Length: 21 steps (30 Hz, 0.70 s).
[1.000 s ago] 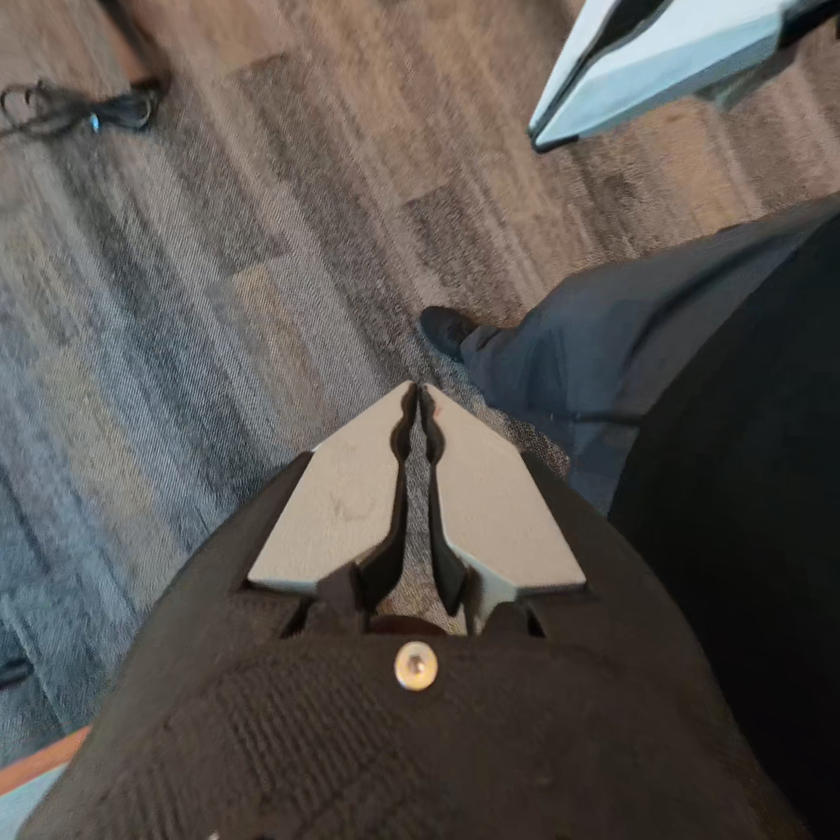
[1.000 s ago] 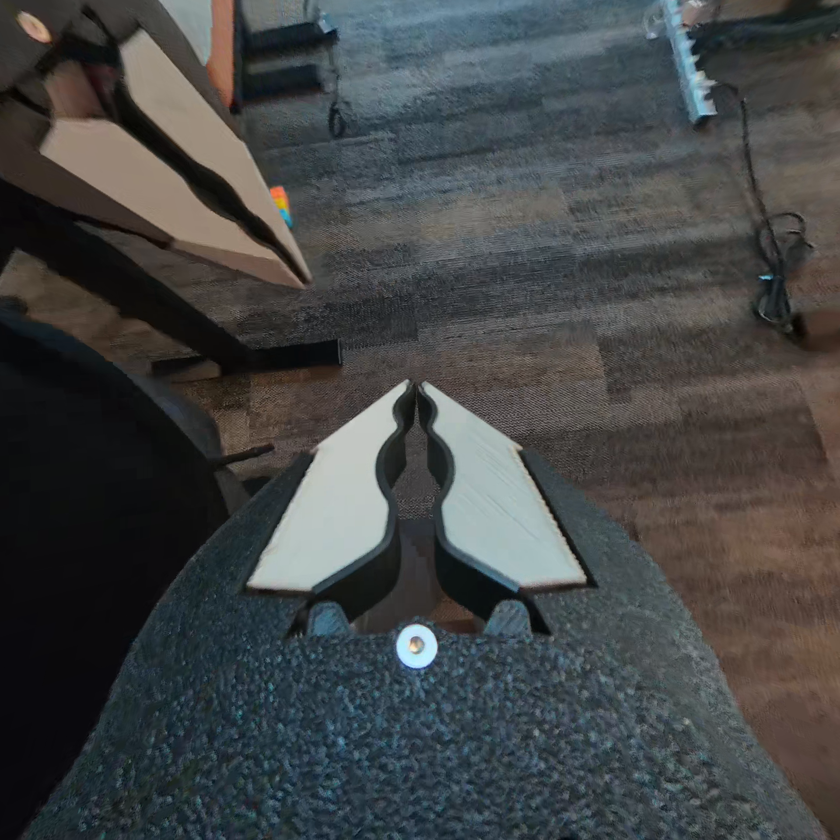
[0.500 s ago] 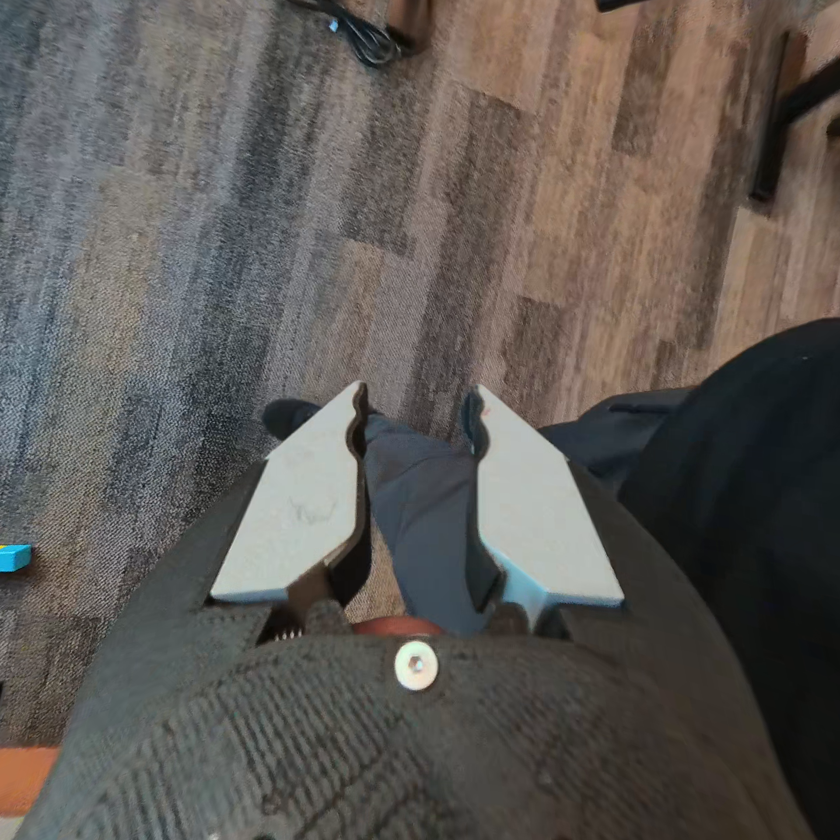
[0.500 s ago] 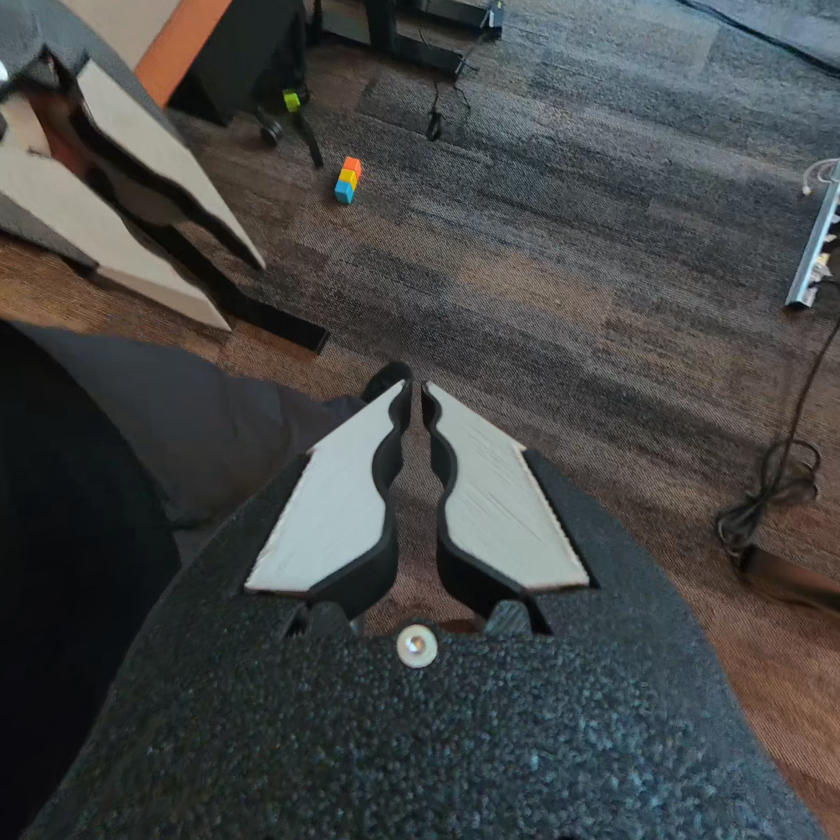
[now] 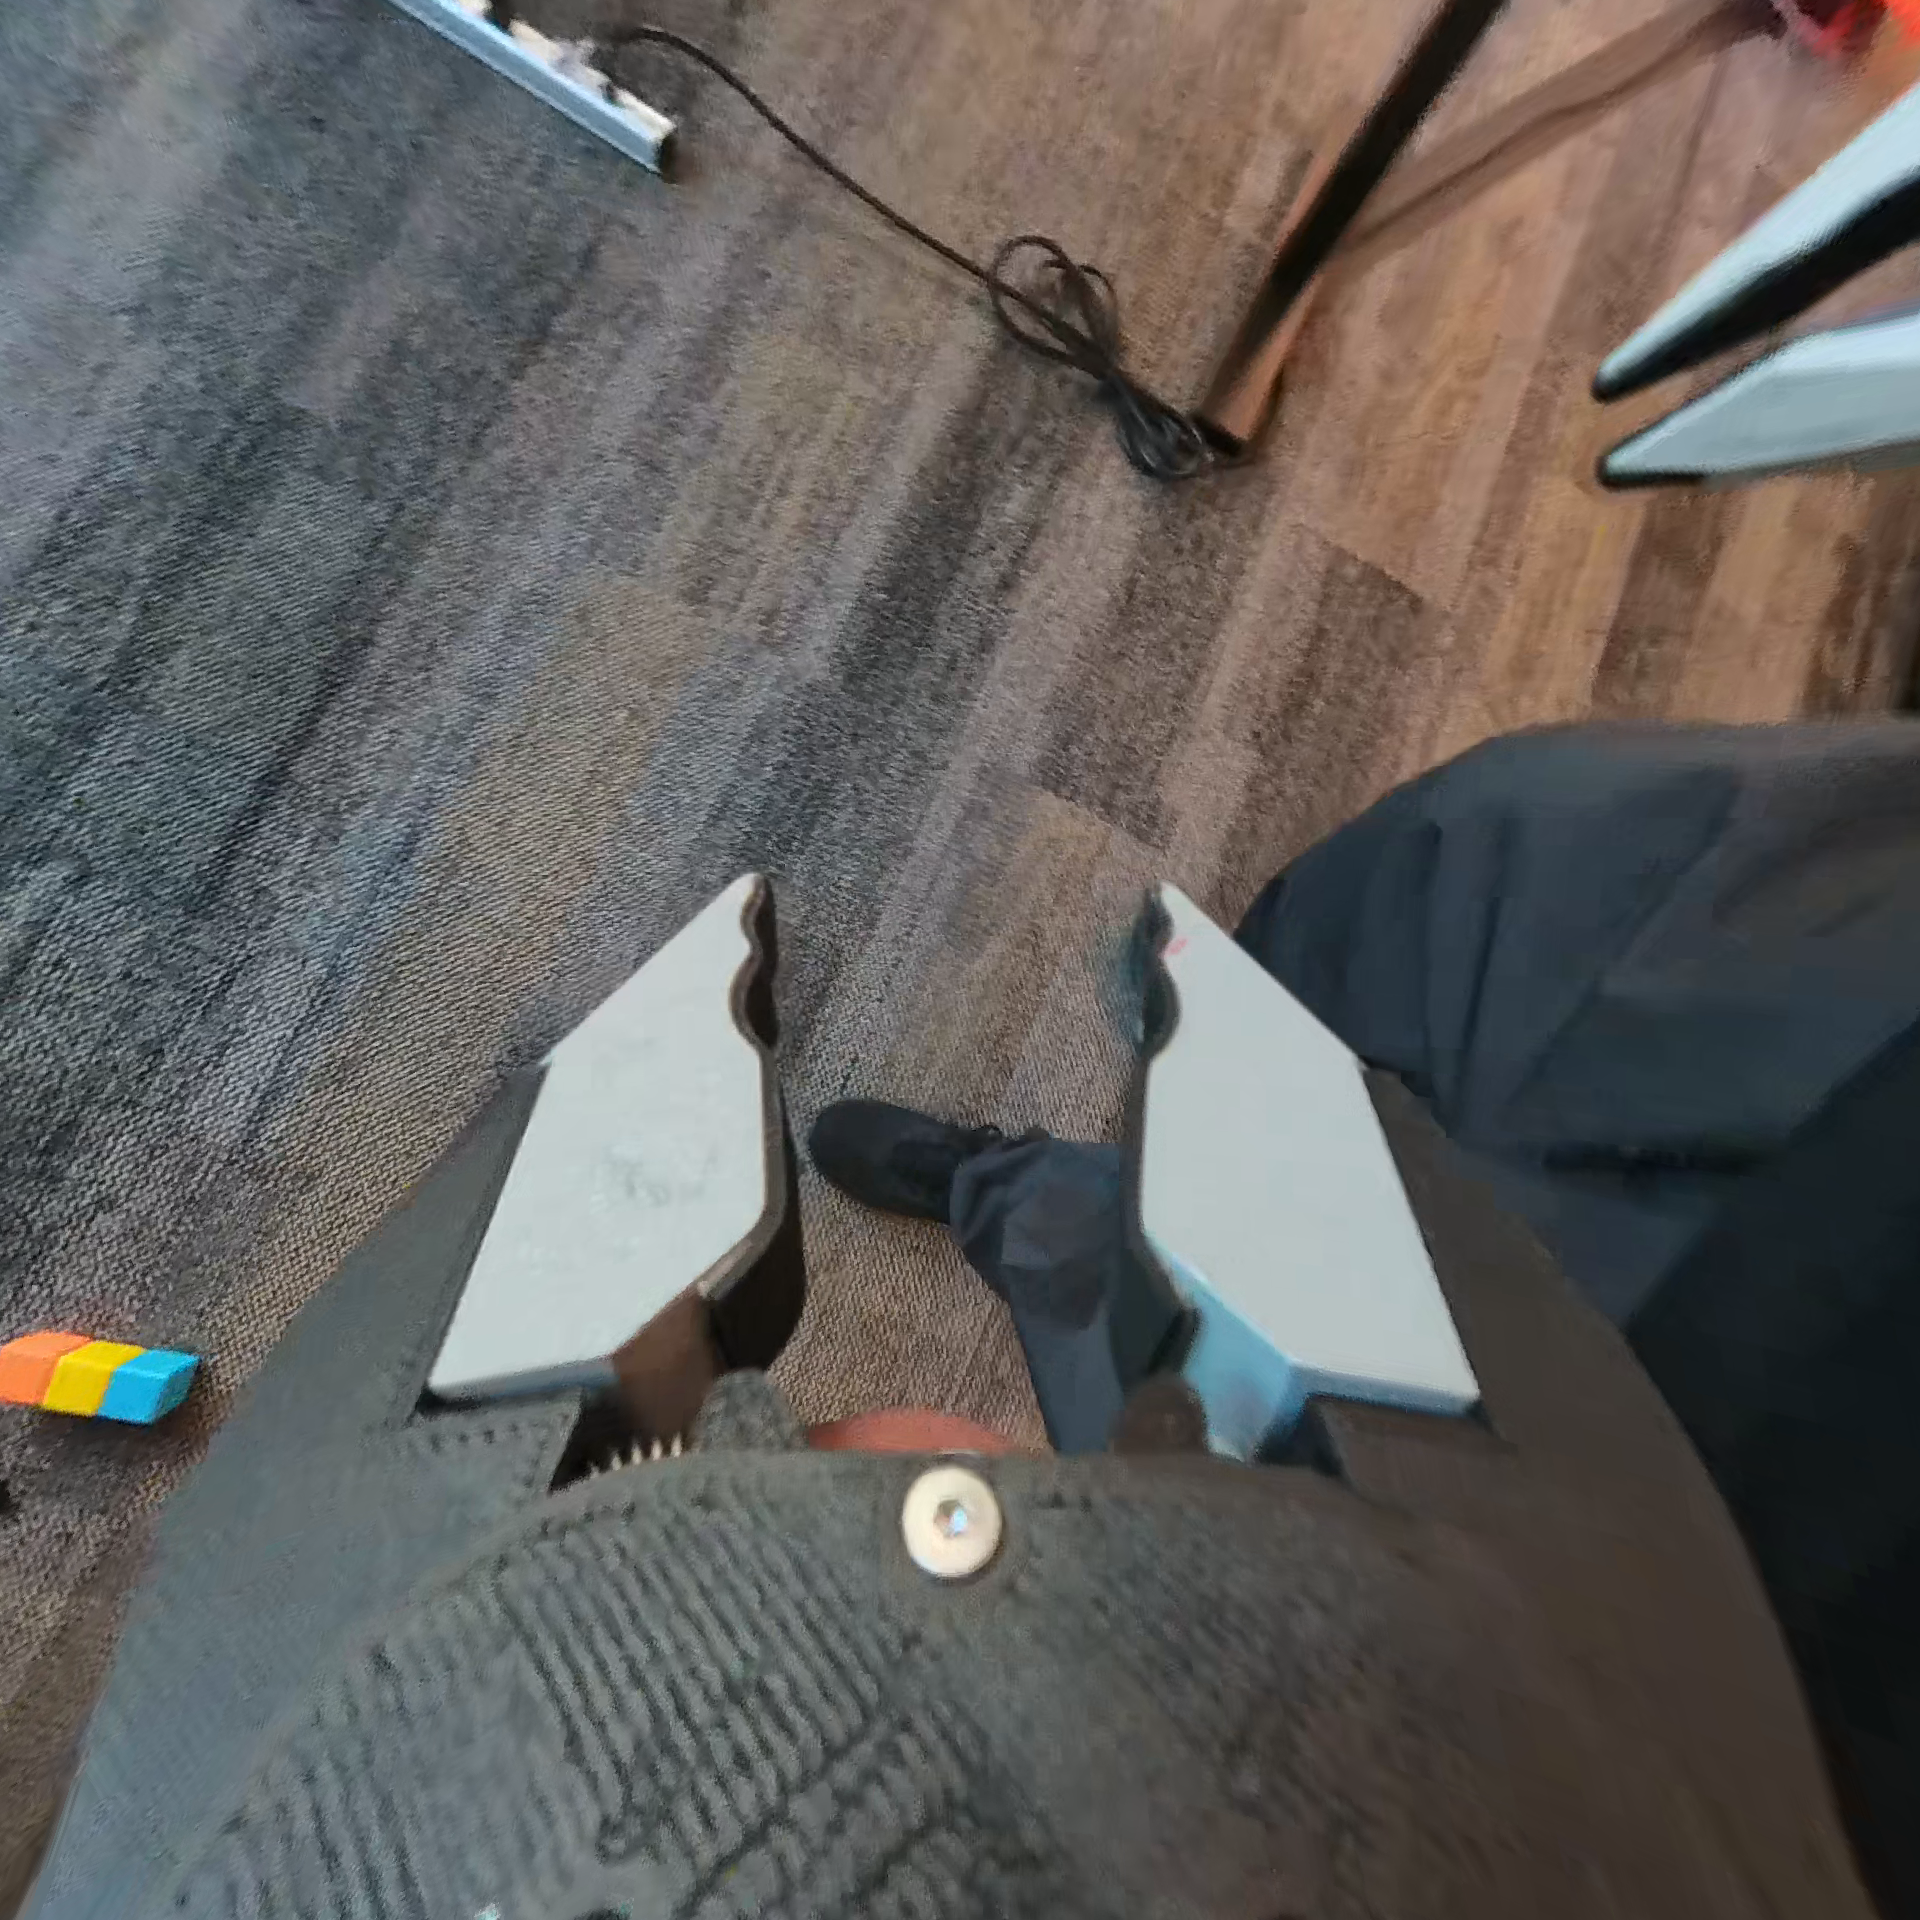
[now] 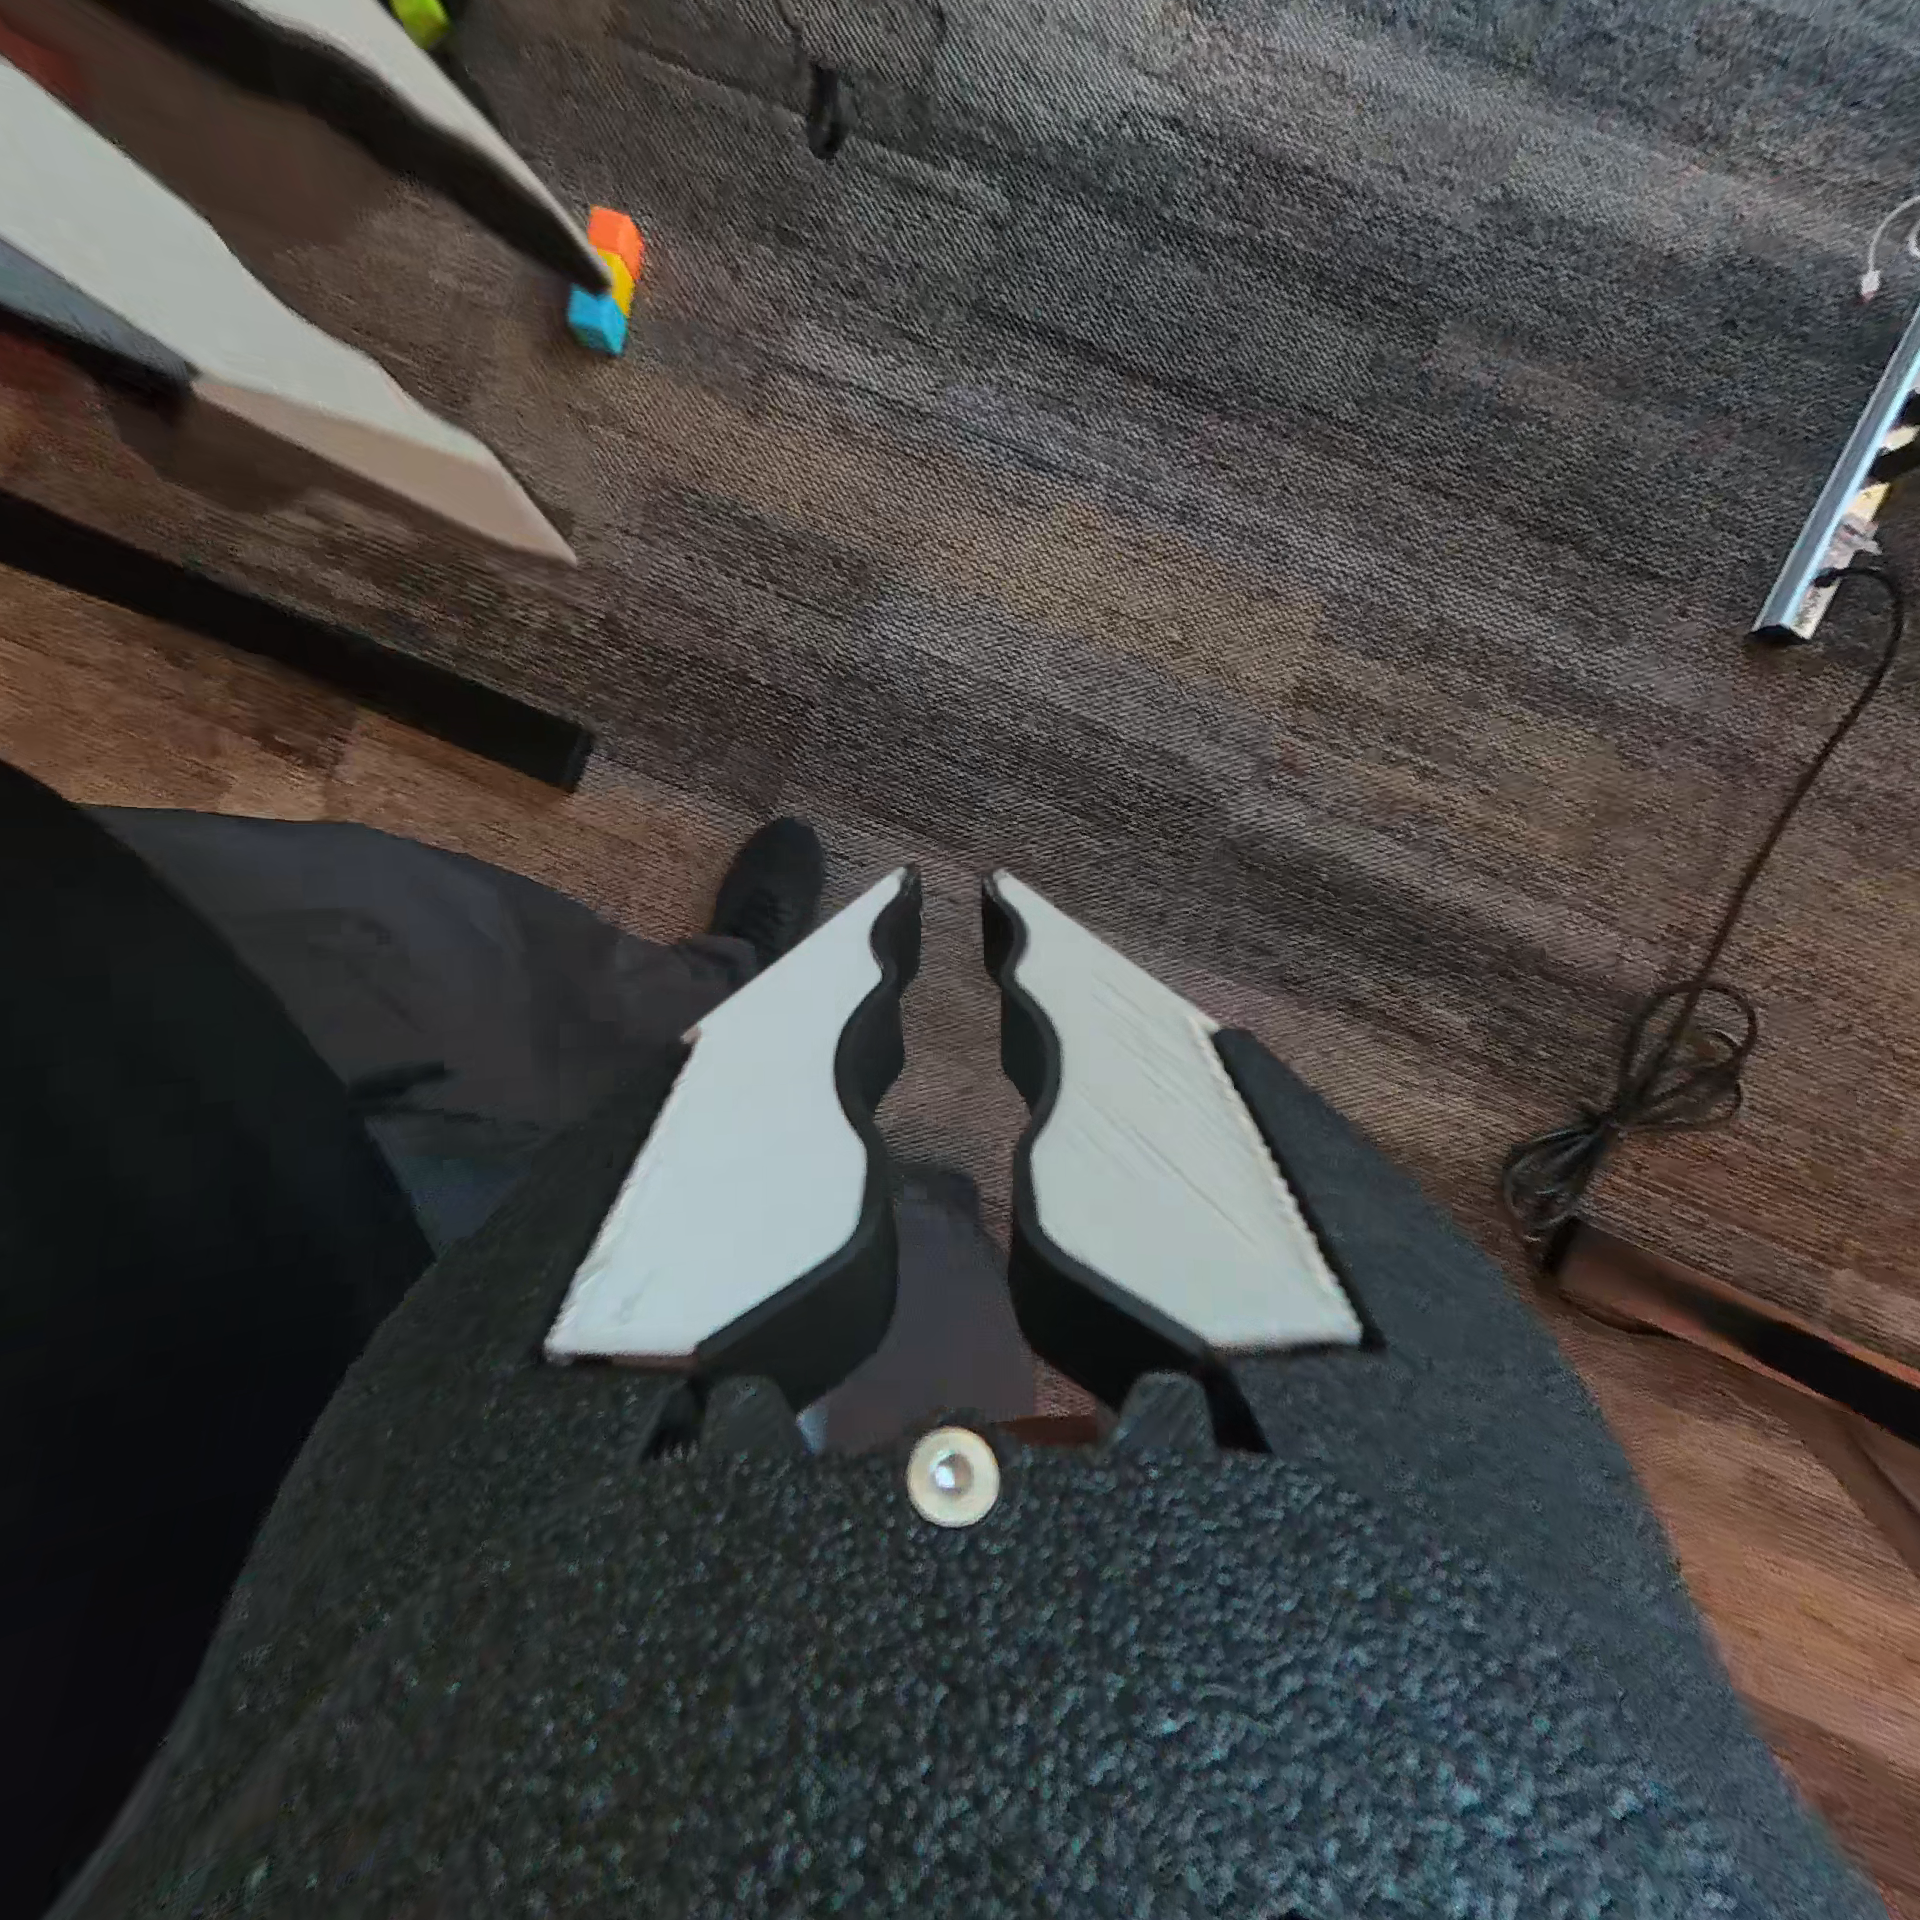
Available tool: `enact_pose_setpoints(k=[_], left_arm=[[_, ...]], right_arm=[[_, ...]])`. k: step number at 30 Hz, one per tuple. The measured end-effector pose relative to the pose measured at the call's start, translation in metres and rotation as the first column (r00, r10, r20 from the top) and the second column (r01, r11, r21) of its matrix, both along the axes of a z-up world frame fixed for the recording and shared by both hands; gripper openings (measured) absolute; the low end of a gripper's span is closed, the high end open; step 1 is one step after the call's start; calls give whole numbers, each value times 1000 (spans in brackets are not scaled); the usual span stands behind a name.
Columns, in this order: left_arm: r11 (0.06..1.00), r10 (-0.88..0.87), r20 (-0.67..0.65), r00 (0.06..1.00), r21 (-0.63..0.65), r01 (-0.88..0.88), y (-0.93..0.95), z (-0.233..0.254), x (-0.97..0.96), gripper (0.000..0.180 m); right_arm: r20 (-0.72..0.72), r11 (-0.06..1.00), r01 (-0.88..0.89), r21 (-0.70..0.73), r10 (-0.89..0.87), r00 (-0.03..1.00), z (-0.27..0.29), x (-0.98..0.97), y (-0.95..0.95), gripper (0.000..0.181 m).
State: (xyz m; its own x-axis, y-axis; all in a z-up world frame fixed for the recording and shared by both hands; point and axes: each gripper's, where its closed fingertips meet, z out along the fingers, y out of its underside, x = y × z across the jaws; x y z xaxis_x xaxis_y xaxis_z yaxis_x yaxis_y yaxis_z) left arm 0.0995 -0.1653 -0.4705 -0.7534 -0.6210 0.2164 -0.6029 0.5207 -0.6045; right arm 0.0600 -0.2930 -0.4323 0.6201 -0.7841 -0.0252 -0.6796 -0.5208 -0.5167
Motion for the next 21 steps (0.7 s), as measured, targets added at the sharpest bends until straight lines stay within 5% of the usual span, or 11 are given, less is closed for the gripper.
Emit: enact_pose_setpoints(k=[7,13,17,21], left_arm=[[979,201,-109,973,59,-196,39,-40,68,87],[930,328,-208,921,240,-277,68,-82,92,95],[841,505,-312,805,389,-377,94,-110,102,100],[685,726,-374,577,463,-562,129,-151,121,99]], right_arm=[[3,986,-166,-31,166,986,-34,120,34,20],[-4,955,-289,73,290,957,-80,223,73,21],[-99,899,-423,112,433,896,-120,265,86,22],[-164,863,-488,129,504,848,-152,301,86,26]])
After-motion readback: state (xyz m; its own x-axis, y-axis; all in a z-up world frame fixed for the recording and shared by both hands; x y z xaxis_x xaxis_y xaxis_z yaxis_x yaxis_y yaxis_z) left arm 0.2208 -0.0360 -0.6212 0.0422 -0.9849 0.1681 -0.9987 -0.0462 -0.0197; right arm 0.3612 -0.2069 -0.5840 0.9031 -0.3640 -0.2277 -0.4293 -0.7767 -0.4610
